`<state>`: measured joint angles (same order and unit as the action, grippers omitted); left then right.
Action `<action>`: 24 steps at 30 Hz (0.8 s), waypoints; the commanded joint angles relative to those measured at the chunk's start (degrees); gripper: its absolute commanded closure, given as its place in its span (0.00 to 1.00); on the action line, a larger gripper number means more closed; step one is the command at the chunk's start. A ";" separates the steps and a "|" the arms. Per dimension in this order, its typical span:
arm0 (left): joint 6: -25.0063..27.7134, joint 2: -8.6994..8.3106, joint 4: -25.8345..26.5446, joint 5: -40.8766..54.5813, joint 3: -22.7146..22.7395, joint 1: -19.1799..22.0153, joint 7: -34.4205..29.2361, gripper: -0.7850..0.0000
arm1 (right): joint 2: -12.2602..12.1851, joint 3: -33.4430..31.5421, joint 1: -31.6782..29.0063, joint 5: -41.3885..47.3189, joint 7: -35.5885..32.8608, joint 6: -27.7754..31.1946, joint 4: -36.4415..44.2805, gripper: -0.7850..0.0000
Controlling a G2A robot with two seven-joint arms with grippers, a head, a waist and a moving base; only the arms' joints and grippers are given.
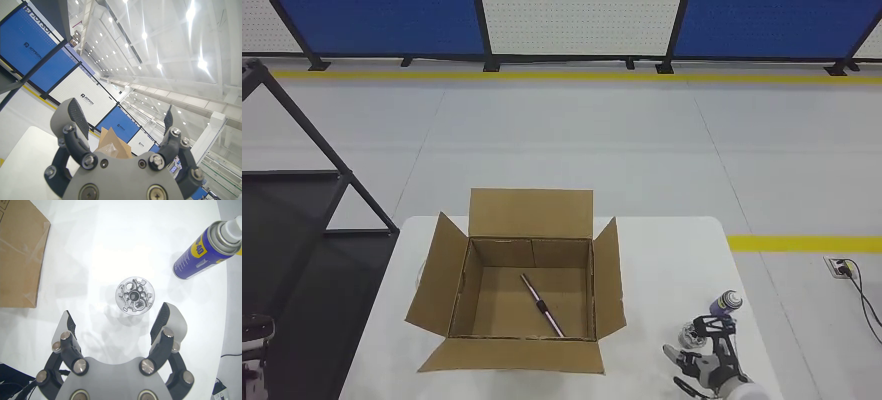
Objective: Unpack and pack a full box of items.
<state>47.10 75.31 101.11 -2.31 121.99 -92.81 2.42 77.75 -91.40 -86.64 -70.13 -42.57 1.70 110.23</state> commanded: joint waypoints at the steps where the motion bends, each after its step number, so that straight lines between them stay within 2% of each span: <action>1: 0.00 0.00 0.00 0.00 0.00 0.00 0.00 0.00 | 0.03 0.11 0.38 0.15 0.49 -1.62 -0.42 0.00; 3: 0.00 0.00 0.00 0.00 0.00 0.00 0.00 0.00 | 0.06 0.22 0.60 0.25 1.06 -3.15 -0.82 0.00; 4: 0.00 0.00 0.00 0.00 0.00 0.00 0.00 0.00 | 0.05 0.28 0.77 0.07 0.98 -3.62 -1.06 0.03; 6: 0.00 0.00 0.00 0.00 0.00 0.00 0.00 0.00 | 0.04 0.57 1.33 -0.55 0.53 -4.93 -1.62 0.22; 8: 0.00 0.00 0.00 0.00 0.00 0.00 0.00 0.00 | 0.01 0.95 1.95 -0.89 0.11 -5.42 -2.11 0.29; 20: 0.00 0.00 0.00 0.00 0.00 0.00 0.00 0.00 | -0.13 2.47 4.90 -2.81 -2.03 -8.50 -4.89 0.52; 23: 0.00 0.00 0.00 0.00 0.00 0.00 0.00 0.00 | -0.17 2.33 5.17 -2.57 -1.89 -9.10 -4.78 0.62; 24: 0.00 0.00 0.00 0.00 0.00 0.00 0.00 0.00 | -0.19 2.11 5.12 -2.44 -1.59 -9.37 -4.39 0.68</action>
<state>47.10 75.31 101.11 -2.31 121.99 -92.81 2.42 77.58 -89.07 -81.47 -72.71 -44.46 -7.41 105.47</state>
